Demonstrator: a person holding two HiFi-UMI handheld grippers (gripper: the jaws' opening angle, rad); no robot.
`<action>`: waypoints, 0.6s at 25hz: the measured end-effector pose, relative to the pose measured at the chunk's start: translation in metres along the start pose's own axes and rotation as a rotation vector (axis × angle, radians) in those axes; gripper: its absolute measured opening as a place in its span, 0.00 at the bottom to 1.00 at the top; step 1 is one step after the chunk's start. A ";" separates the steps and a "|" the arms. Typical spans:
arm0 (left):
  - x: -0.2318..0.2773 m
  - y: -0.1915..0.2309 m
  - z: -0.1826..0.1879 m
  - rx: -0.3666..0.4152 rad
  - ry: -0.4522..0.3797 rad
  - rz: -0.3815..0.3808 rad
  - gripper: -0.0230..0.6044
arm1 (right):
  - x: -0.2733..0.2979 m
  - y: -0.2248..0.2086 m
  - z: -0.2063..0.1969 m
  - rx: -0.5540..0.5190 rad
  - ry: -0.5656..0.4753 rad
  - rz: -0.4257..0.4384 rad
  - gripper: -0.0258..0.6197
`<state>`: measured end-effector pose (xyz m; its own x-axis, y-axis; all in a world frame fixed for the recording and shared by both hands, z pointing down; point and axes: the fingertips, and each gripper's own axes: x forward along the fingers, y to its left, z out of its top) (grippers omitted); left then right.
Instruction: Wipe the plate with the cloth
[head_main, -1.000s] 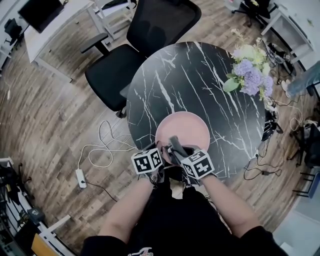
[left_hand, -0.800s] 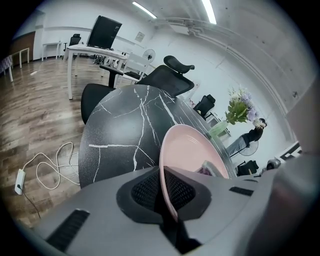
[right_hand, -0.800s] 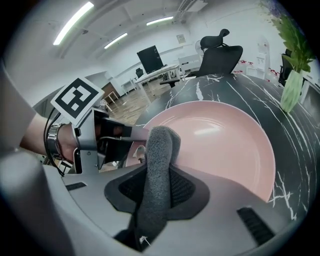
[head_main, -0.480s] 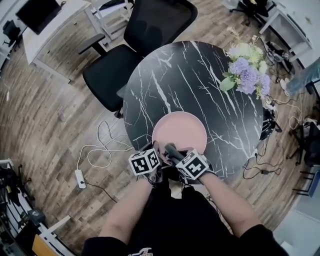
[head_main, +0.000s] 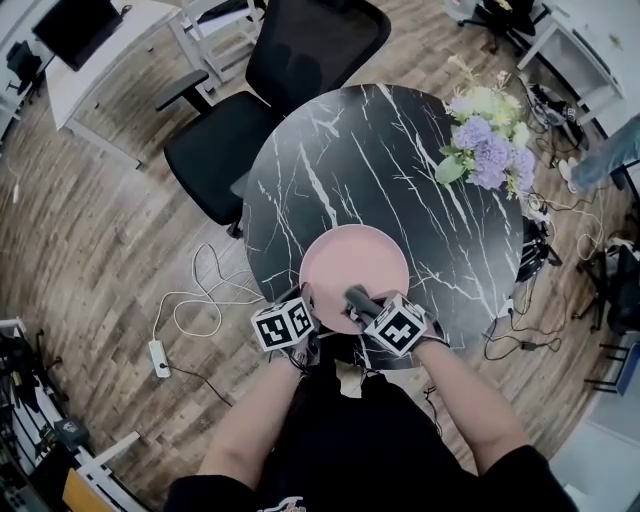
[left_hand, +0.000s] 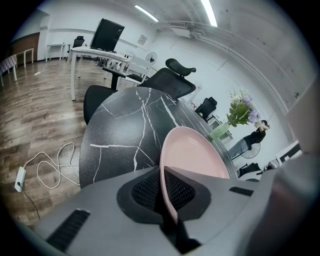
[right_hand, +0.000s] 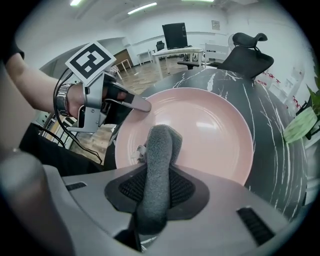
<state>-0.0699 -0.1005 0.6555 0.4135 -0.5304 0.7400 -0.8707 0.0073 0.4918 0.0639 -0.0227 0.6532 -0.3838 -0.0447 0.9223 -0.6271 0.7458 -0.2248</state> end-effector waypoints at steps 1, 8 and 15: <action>0.000 0.000 0.000 0.003 0.000 0.000 0.08 | -0.001 -0.004 -0.001 0.001 0.009 -0.009 0.21; -0.002 0.001 0.000 0.009 0.013 -0.006 0.08 | -0.011 -0.038 -0.008 -0.008 0.043 -0.082 0.21; 0.000 0.002 -0.003 0.016 0.049 -0.041 0.09 | -0.018 -0.071 -0.002 0.057 0.042 -0.147 0.21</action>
<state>-0.0708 -0.0977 0.6575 0.4608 -0.4882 0.7412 -0.8570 -0.0276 0.5146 0.1163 -0.0735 0.6527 -0.2570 -0.1223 0.9586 -0.7127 0.6940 -0.1025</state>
